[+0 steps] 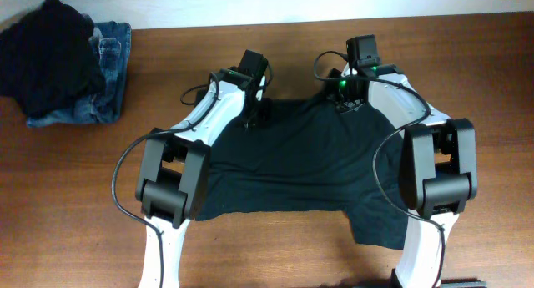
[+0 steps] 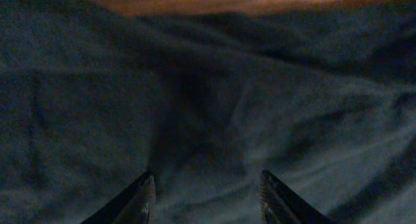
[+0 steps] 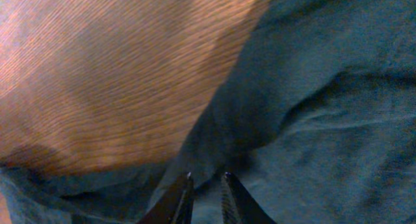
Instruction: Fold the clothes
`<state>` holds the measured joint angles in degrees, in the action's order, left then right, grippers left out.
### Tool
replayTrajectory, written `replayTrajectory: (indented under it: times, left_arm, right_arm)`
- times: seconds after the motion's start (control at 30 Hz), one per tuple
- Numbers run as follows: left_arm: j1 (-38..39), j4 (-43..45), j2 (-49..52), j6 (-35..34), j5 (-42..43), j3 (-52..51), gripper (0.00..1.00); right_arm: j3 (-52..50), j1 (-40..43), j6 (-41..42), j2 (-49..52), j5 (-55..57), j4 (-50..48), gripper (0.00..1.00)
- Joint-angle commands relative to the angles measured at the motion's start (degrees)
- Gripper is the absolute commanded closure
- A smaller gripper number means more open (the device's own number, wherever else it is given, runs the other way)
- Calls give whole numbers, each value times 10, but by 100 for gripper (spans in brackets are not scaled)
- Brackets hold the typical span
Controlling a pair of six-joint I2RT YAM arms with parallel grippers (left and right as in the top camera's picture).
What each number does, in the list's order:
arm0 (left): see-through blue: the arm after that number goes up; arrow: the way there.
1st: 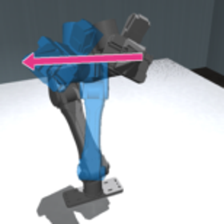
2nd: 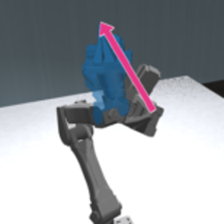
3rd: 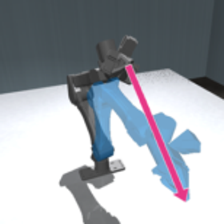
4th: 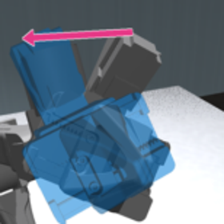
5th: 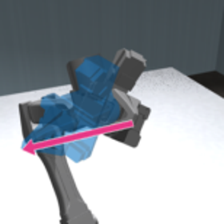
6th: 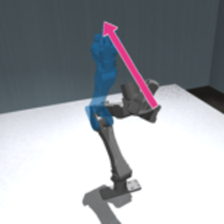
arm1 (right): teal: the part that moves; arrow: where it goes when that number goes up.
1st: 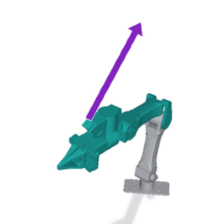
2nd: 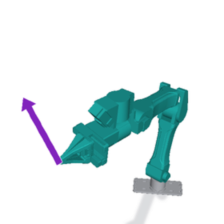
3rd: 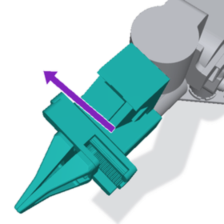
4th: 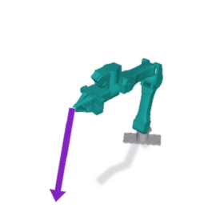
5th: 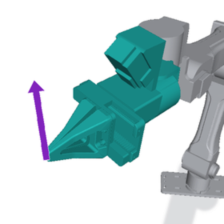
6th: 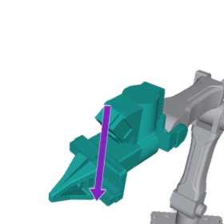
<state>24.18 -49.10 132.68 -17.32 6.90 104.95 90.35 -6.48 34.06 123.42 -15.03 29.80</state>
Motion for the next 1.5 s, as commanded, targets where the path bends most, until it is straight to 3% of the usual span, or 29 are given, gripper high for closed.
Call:
replayTrajectory:
  times: [0.0,0.23,0.57,0.8,1.2,1.47]
  left_arm:
    - [0,-12,7,3,27,2,49]
    - [0,-17,7,3,21,2,49]
    - [0,-17,7,3,17,2,49]
    - [0,-17,7,3,17,2,49]
    - [0,-15,12,3,17,2,49]
    - [0,-13,12,3,17,2,49]
  right_arm:
    - [4,-19,-1,9,3,-10,80]
    - [4,-49,-1,18,3,-47,81]
    - [4,-63,46,37,7,-34,95]
    - [28,-61,23,35,7,-28,96]
    - [92,-63,31,-12,108,125,96]
    - [74,-63,44,-2,108,135,96]
